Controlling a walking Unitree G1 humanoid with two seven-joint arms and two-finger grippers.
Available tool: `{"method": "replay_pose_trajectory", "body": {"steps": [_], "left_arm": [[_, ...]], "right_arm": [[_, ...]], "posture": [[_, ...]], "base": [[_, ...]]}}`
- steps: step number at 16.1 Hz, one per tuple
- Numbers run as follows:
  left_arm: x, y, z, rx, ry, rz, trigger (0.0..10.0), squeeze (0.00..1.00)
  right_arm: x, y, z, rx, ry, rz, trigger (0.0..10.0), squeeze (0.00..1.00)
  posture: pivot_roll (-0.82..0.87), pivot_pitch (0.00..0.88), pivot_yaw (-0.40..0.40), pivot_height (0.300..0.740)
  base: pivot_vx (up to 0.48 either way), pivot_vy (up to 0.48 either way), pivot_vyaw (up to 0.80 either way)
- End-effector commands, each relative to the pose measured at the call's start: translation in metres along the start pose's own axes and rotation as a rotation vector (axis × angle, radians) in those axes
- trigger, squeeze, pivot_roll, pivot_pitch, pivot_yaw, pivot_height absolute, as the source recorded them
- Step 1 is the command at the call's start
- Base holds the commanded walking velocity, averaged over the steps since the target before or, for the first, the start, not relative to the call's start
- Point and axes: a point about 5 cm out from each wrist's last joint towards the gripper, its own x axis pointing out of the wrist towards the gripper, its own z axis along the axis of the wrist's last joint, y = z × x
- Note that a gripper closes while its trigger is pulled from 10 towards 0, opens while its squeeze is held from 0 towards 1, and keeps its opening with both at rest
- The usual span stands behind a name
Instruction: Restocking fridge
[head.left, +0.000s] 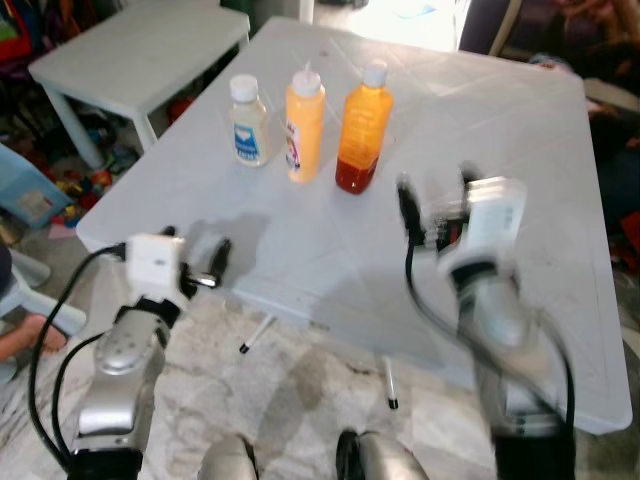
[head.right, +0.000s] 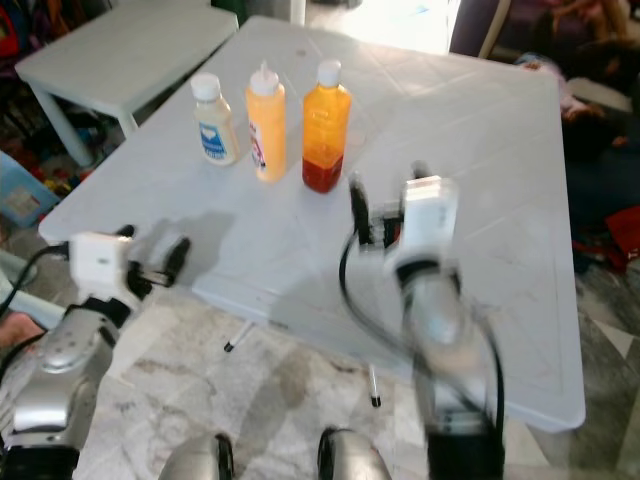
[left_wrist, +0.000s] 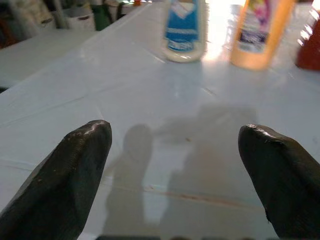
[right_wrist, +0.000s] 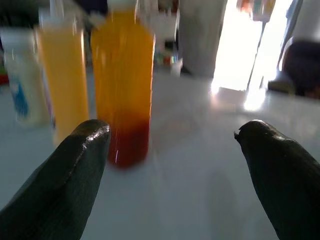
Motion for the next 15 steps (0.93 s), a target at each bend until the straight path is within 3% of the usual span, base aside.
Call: {"method": "replay_pose_trajectory", "body": {"steps": [1,5,7,8,12,15], "left_arm": [[-0.002,-0.001,0.003,-0.011,-0.012,0.002,10.0,0.0],[0.004,-0.017,0.002,-0.096,-0.012,-0.03,10.0,0.0],[0.005,-0.022,0.005,-0.089,-0.022,-0.039,10.0,0.0],[0.005,-0.022,0.004,-0.088,-0.02,-0.037,10.0,0.0],[0.008,-0.026,0.006,-0.088,-0.026,-0.055,10.0,0.0],[0.006,-0.023,0.005,-0.081,-0.029,-0.067,10.0,0.0]], "right_arm": [[-0.003,0.003,0.008,-0.007,-0.03,-0.009,10.0,0.0],[-0.01,0.019,0.003,0.021,0.018,0.0,10.0,0.0],[-0.013,0.011,0.001,0.019,0.043,-0.045,10.0,0.0],[-0.015,0.008,-0.003,0.066,0.072,-0.087,10.0,0.0],[-0.017,0.012,-0.006,0.072,0.098,-0.098,10.0,0.0],[-0.019,0.017,-0.009,0.077,0.121,-0.092,10.0,0.0]], "posture": [[-0.03,0.089,-0.022,0.74],[-0.05,0.081,-0.027,0.74],[-0.06,0.085,-0.033,0.74],[-0.06,0.085,-0.034,0.74],[-0.06,0.089,-0.036,0.74],[-0.05,0.089,-0.038,0.74]], "base": [[0.334,0.24,0.0],[0.422,0.0,0.0],[0.42,0.0,0.0],[0.42,0.0,0.0],[0.423,0.0,0.0],[0.0,0.0,0.0]]}}
